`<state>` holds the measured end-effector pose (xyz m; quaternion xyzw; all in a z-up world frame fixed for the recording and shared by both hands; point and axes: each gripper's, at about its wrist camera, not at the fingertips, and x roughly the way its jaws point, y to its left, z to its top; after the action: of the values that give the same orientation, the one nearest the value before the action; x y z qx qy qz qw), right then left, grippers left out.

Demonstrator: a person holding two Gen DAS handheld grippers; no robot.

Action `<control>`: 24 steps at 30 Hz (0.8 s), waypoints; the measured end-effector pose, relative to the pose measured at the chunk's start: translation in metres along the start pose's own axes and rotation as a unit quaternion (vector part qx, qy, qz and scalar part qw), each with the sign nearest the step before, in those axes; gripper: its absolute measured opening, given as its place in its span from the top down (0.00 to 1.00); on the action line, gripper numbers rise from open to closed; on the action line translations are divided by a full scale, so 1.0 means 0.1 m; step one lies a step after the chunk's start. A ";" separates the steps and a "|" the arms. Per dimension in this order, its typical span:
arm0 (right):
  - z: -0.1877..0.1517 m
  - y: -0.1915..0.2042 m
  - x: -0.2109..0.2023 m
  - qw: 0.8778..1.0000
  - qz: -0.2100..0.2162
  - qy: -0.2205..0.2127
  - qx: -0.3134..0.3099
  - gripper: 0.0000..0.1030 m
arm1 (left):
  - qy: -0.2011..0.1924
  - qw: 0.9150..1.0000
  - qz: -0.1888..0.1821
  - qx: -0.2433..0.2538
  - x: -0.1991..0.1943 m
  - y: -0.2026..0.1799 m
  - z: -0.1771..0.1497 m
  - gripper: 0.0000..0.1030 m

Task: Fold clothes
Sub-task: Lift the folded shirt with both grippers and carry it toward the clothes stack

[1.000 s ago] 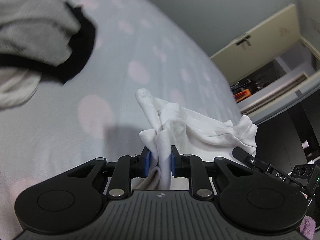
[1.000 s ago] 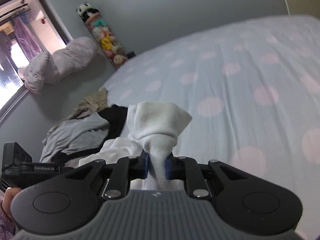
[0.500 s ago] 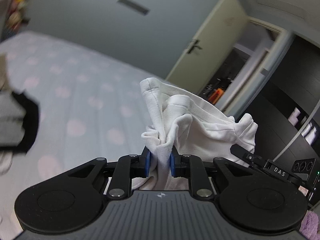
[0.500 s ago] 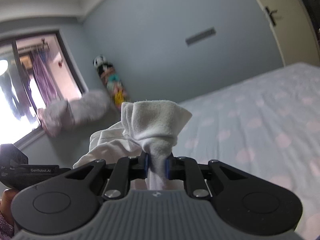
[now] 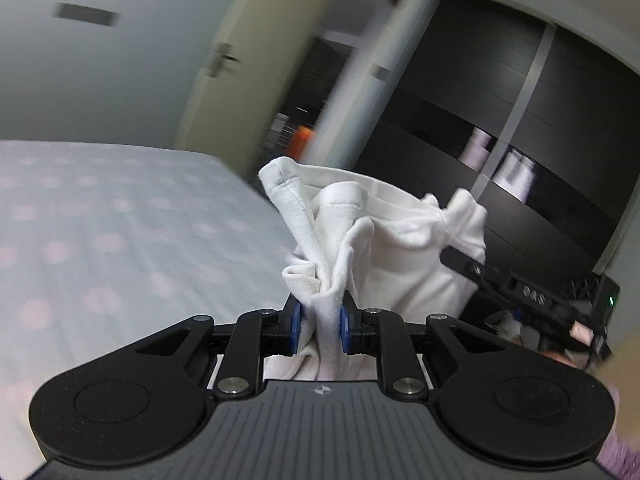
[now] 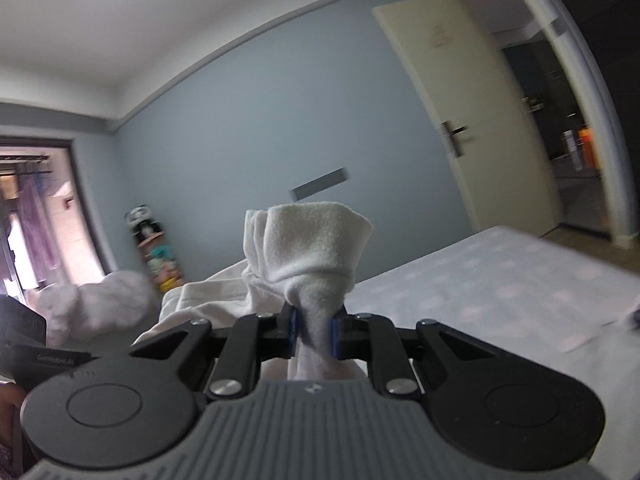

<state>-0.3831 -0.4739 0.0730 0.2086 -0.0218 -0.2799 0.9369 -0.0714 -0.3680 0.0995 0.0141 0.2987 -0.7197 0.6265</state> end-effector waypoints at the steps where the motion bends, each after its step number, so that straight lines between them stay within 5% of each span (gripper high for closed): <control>1: 0.09 -0.11 -0.13 1.000 -0.012 -0.003 -0.001 0.83 | 0.006 1.000 -0.015 0.007 0.14 -0.11 0.01 0.84; 9: 0.62 -0.79 -0.96 0.992 -0.116 -0.003 -0.045 0.83 | 0.057 0.991 -0.112 0.053 1.23 -0.82 0.06 0.84; 17: 0.85 -1.43 -1.30 0.979 -0.193 0.041 -0.060 0.83 | 0.123 0.972 -0.196 0.036 2.10 -1.10 -0.19 0.85; 24: 0.84 -1.95 -1.06 0.972 -0.218 0.075 -0.044 0.83 | 0.153 0.972 -0.179 0.019 2.66 -0.97 -0.31 0.85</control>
<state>-0.5860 -0.5967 0.0794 0.1872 0.1071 -0.4616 0.8605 -0.2277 -0.5886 0.0093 0.0823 0.3755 -0.8147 0.4342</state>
